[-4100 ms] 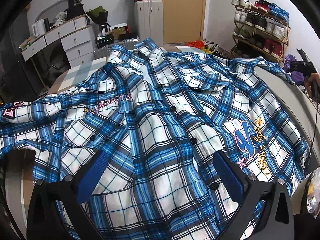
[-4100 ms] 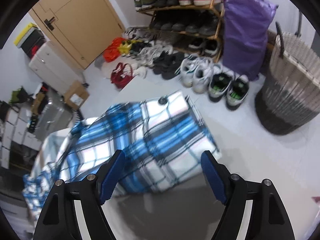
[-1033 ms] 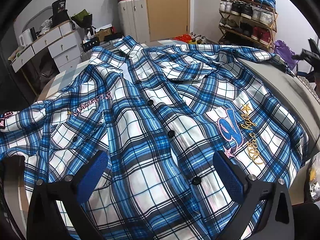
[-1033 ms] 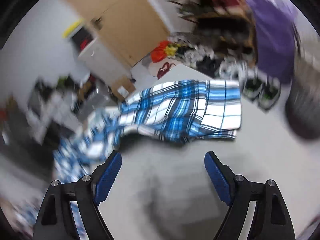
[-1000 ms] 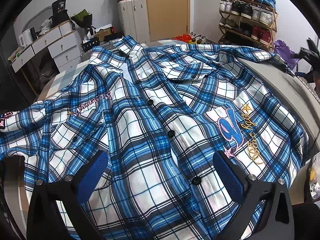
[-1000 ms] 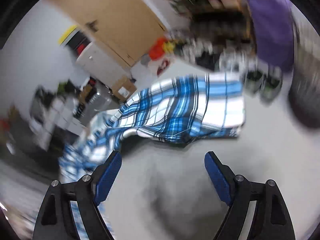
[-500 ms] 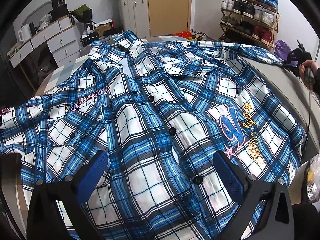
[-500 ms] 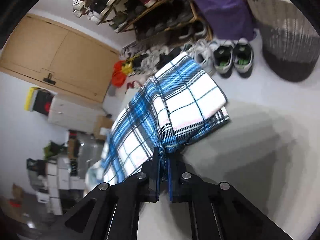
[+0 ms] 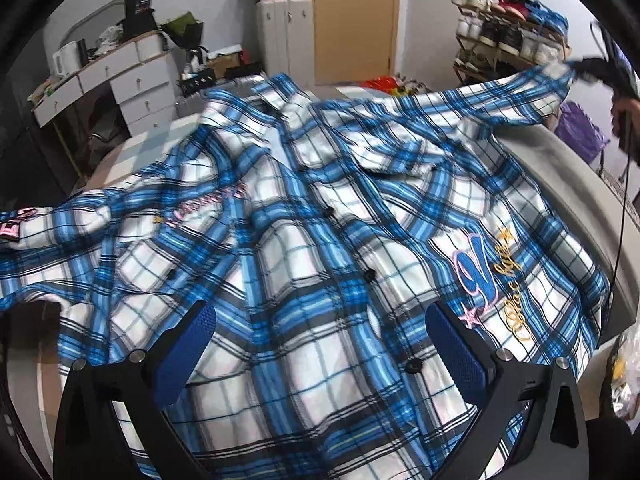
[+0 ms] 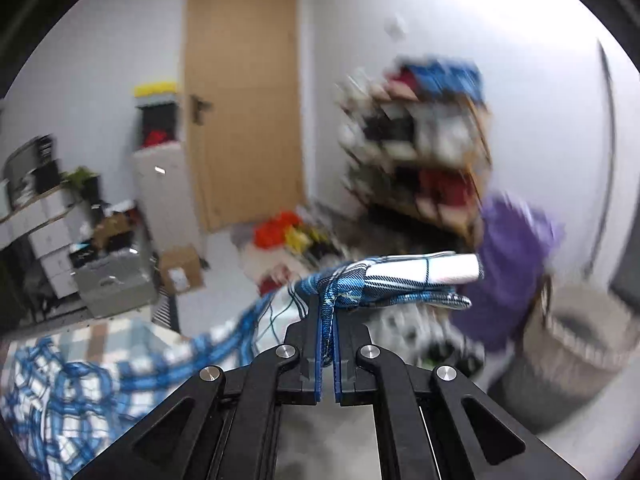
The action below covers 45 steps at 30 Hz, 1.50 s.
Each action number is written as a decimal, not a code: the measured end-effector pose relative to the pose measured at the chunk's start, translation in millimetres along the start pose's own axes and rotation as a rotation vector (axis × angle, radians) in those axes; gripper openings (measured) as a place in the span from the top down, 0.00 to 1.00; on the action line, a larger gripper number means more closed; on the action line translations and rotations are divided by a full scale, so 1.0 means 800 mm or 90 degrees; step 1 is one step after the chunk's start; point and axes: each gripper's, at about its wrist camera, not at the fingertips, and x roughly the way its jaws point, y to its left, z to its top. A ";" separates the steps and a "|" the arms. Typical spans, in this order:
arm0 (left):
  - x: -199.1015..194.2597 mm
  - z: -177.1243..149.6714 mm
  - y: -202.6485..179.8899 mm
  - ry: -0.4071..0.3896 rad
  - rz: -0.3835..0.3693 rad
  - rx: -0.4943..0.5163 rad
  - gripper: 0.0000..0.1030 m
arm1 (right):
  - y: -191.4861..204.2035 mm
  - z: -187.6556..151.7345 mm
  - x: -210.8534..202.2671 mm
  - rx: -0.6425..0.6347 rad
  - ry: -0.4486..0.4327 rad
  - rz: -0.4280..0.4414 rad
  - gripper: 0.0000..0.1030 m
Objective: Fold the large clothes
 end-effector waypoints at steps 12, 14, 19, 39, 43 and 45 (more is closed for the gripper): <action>-0.098 -0.003 0.142 -0.130 0.130 -0.184 0.01 | 0.362 0.027 -0.137 -0.200 -0.036 0.346 0.97; -0.115 -0.012 0.173 -0.147 0.148 -0.222 0.01 | 0.432 -0.015 -0.141 -0.240 0.010 0.406 0.97; -0.139 -0.031 0.213 -0.168 0.163 -0.279 0.01 | 0.597 -0.181 -0.127 -0.363 0.165 0.499 0.97; -0.148 -0.033 0.225 -0.182 0.097 -0.319 0.01 | 0.469 -0.302 -0.177 -0.083 0.327 0.711 0.04; -0.149 -0.033 0.212 -0.170 0.101 -0.310 0.01 | 0.421 -0.317 -0.204 -0.008 0.296 0.724 0.03; -0.152 -0.031 0.204 -0.170 0.107 -0.297 0.01 | 0.394 -0.332 -0.211 0.028 0.282 0.725 0.01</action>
